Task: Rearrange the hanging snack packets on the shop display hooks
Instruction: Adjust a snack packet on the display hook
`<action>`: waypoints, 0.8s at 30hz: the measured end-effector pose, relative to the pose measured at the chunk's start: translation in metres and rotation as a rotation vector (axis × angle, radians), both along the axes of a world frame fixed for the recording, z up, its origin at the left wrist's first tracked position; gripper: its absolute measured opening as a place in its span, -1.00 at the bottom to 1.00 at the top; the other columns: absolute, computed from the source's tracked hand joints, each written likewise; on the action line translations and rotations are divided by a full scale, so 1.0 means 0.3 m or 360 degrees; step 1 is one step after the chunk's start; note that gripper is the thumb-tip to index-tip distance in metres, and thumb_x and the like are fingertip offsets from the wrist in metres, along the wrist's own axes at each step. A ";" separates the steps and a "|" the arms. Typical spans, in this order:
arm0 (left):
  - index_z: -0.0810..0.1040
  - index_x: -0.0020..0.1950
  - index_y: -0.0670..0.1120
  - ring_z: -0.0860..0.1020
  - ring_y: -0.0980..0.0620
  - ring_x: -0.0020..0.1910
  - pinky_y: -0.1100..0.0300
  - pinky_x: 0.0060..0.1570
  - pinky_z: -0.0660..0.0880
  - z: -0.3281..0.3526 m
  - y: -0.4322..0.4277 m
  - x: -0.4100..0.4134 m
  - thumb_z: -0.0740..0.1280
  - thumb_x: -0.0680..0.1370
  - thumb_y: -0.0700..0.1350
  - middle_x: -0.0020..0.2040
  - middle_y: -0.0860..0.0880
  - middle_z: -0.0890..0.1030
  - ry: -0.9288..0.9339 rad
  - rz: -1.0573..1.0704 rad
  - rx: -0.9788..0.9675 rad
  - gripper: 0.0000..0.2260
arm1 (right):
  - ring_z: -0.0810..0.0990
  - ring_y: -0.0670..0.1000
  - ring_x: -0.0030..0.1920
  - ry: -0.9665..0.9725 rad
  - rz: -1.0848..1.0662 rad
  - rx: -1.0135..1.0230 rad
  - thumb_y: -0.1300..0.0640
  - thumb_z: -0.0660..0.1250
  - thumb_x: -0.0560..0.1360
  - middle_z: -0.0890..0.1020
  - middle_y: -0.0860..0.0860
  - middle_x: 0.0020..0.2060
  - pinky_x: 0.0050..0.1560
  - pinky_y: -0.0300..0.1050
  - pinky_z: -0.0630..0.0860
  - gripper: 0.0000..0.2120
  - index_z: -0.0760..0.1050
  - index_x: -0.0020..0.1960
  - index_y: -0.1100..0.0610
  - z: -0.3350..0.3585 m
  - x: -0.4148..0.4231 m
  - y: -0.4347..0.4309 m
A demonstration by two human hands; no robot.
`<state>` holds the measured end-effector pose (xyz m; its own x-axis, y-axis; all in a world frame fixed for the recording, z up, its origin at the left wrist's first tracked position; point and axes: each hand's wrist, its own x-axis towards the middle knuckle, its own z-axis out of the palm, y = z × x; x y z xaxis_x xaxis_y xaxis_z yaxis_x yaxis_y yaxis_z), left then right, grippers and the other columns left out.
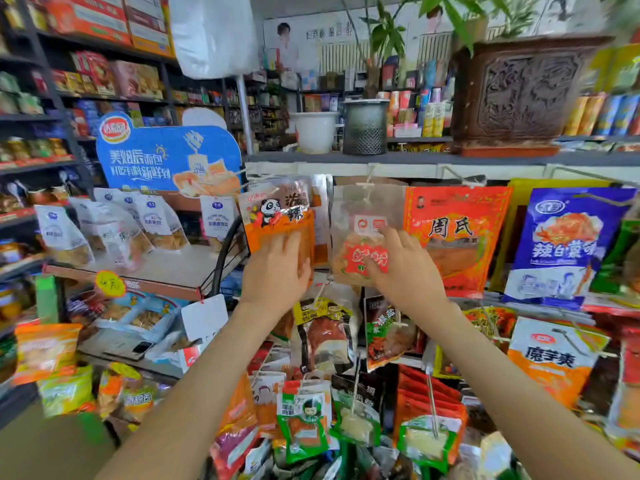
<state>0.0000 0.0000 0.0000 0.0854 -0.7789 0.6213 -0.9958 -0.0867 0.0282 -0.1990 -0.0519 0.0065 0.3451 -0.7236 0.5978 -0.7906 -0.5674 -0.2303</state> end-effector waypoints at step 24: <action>0.39 0.29 0.04 0.44 0.12 0.13 0.20 0.05 0.35 -0.029 -0.378 0.473 0.31 0.55 -0.02 0.03 0.21 0.46 0.1791 -0.0345 -0.0027 -0.68 | 0.39 -0.01 0.30 -0.0762 0.0565 0.0962 -0.04 0.35 0.48 0.44 -0.04 0.31 0.32 0.06 0.37 -0.45 0.22 0.39 0.00 -0.013 0.516 -0.410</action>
<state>0.1418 -0.1135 -0.0087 0.4643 -0.8374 0.2884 -0.3994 0.0927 0.9121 -0.0443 -0.1751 0.0027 0.4208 -0.8620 0.2826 -0.3288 -0.4352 -0.8382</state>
